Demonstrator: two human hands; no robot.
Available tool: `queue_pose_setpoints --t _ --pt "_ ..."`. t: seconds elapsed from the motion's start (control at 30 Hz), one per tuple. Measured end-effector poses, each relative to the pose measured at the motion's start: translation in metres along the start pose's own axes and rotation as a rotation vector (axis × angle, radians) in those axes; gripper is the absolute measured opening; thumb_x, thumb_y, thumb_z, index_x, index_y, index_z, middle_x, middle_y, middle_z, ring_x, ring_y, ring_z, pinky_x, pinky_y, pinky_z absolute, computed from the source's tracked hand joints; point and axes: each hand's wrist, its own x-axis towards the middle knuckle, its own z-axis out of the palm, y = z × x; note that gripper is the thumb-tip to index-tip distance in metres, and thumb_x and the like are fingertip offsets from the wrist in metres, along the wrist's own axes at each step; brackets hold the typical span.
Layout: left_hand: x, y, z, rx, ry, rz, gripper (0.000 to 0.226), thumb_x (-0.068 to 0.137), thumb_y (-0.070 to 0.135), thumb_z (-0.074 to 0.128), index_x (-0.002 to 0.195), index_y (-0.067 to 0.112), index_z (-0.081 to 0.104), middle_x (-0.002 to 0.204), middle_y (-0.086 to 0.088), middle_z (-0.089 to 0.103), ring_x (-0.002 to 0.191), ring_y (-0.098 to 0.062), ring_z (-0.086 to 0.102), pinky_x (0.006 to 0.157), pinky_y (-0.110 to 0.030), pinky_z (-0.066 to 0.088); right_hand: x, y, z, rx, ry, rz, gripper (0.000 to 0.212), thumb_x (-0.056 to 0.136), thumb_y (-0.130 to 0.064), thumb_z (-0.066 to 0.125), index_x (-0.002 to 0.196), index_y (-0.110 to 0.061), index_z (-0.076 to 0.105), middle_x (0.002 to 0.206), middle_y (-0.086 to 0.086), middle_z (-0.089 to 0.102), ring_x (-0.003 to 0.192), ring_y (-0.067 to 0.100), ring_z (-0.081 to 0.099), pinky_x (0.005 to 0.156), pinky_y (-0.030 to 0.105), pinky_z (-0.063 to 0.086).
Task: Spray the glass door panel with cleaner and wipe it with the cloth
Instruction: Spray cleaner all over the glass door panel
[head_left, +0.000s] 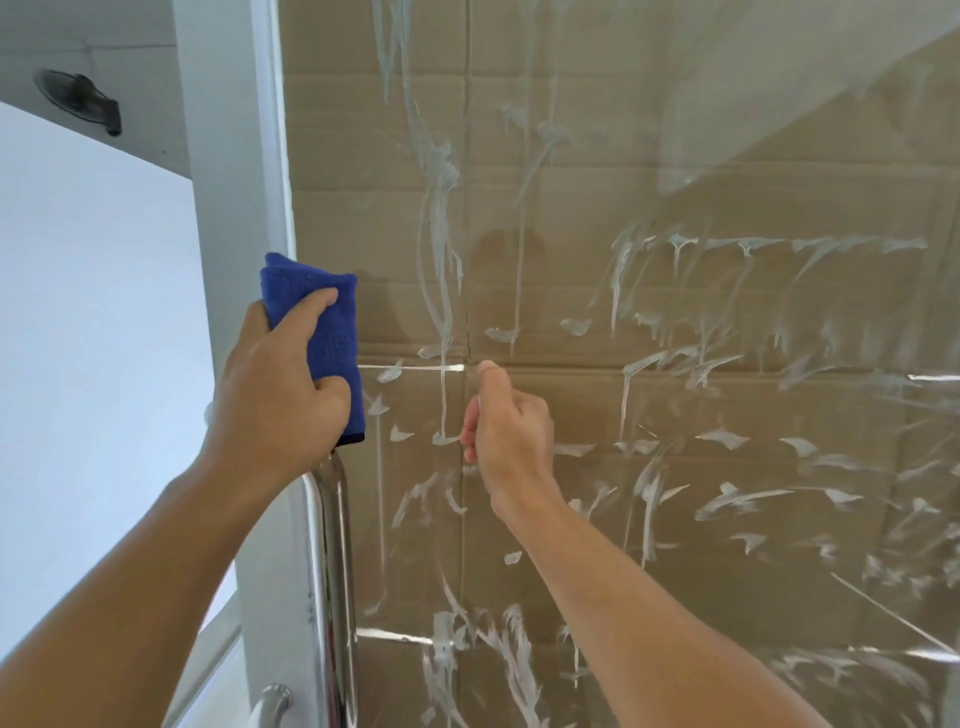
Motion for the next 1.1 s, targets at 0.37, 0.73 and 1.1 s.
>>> queue_pose_setpoints --t 0.37,0.73,1.1 --pt "0.005 -0.02 -0.01 -0.091 0.005 -0.121 0.068 0.085 0.005 0.057 0.147 0.027 0.041 0.134 -0.004 0.045 0.097 -0.02 0.046 0.08 -0.031 0.038 -0.017 0.01 0.037 0.061 -0.125 0.129 0.059 0.095 -0.057 0.051 0.054 -0.014 0.056 0.056 0.001 0.057 0.056 0.013 0.053 0.063 0.033 0.049" --pt "0.004 -0.02 -0.012 -0.132 -0.011 -0.15 0.068 0.086 0.007 0.056 0.147 0.031 0.04 0.13 0.0 0.044 0.097 -0.018 0.047 0.08 -0.03 0.039 -0.02 0.032 0.043 -0.006 -0.036 0.127 0.051 0.076 -0.059 0.044 0.043 -0.02 0.05 0.051 0.0 0.055 0.057 0.019 0.051 0.069 0.048 0.049" --pt "-0.011 -0.004 -0.003 -0.145 0.009 -0.082 0.069 0.082 0.005 0.058 0.143 0.036 0.045 0.127 0.01 0.044 0.1 -0.016 0.05 0.083 -0.035 0.046 -0.038 0.066 0.019 -0.106 0.033 0.086 0.06 0.084 -0.064 0.037 0.045 -0.02 0.053 0.05 -0.001 0.057 0.055 0.016 0.054 0.079 0.055 0.055"
